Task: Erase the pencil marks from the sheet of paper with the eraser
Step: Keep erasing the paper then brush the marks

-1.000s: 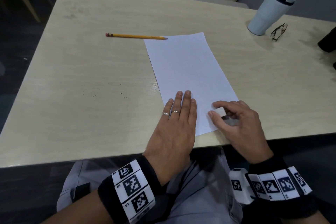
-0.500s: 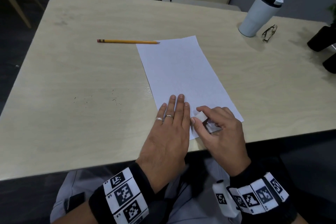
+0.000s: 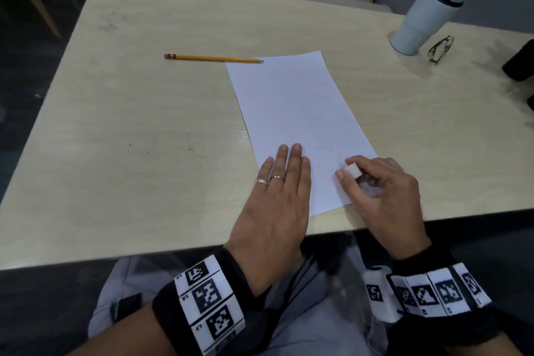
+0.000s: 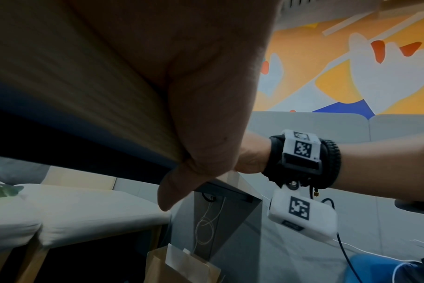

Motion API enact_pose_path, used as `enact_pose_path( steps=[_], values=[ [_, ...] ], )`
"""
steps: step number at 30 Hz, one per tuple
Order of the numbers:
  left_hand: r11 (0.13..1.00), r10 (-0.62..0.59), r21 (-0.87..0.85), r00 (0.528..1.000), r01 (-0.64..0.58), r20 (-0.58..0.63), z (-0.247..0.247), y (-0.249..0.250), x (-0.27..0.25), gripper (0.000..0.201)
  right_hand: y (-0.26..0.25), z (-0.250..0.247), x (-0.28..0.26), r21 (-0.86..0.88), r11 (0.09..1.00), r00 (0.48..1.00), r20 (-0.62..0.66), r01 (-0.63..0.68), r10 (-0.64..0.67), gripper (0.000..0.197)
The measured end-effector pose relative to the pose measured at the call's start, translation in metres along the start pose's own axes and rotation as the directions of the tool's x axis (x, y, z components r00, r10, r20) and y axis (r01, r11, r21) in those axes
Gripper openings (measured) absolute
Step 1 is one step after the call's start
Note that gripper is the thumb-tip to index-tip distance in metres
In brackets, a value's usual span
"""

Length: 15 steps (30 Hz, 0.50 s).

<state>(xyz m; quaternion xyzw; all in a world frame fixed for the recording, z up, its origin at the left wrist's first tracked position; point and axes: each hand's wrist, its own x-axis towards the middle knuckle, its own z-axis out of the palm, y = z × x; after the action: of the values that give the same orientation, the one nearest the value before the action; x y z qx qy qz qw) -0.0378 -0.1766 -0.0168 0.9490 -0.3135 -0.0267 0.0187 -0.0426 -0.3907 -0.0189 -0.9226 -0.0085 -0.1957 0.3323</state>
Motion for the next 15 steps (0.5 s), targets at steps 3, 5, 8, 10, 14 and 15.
enact_pose_path(
  steps=[3,5,8,10,14,15],
  values=[
    [1.0,0.002,0.006,1.0,-0.002,-0.015,0.0,0.001,0.0,0.101,-0.009,0.0,-0.001,0.023,1.0,1.0,-0.019,-0.002,0.003,0.025],
    [1.0,-0.001,0.007,1.0,0.001,-0.01,0.001,0.0,0.0,0.102,-0.022,0.011,-0.009,0.014,0.999,0.998,0.043,0.038,-0.039,0.023],
    [1.0,0.001,0.004,1.0,-0.001,-0.011,0.0,0.0,0.0,0.097,-0.009,0.006,-0.004,-0.008,0.999,0.998,0.051,0.035,-0.035,0.017],
    [1.0,0.004,-0.001,1.0,-0.004,0.002,0.0,0.0,0.0,0.097,0.001,-0.005,0.003,-0.037,0.999,1.0,0.003,-0.001,0.001,0.017],
    [1.0,0.002,0.007,1.0,-0.002,-0.001,-0.002,0.0,0.0,0.098,-0.02,0.009,-0.001,0.021,1.0,1.0,0.02,-0.005,0.005,0.02],
    [1.0,0.005,0.012,1.0,-0.005,0.007,-0.002,0.001,0.0,0.099,-0.023,0.015,-0.004,0.009,1.0,0.999,0.039,0.018,-0.018,0.018]
  ],
)
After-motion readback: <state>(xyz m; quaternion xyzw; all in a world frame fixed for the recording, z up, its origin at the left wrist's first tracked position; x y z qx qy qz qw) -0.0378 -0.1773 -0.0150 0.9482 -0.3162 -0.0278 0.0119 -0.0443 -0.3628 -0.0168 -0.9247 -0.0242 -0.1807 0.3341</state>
